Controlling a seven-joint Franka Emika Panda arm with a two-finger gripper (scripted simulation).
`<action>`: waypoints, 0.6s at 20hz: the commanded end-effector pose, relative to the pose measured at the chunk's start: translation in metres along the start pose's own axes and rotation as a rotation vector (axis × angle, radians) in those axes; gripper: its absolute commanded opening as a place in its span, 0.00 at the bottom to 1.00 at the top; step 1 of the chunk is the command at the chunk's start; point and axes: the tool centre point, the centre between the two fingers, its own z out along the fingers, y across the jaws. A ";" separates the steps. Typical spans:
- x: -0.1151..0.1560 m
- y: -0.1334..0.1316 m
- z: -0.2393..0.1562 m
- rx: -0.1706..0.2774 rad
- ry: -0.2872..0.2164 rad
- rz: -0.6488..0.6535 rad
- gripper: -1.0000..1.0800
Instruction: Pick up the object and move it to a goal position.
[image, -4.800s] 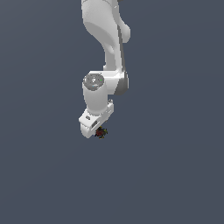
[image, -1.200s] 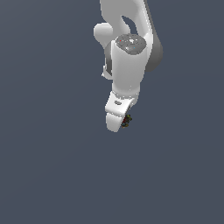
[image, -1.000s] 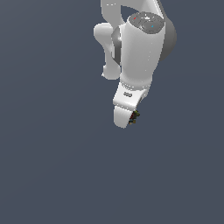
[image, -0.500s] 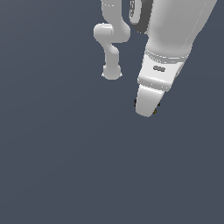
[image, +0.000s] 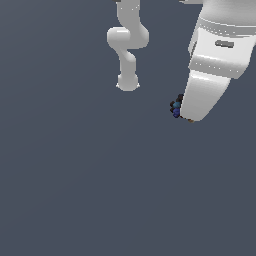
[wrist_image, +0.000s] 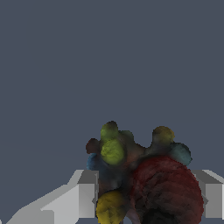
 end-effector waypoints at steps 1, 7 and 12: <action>0.007 0.000 -0.012 0.000 0.000 0.001 0.00; 0.021 -0.001 -0.033 0.000 0.000 0.001 0.00; 0.030 -0.001 -0.046 0.000 0.000 0.001 0.00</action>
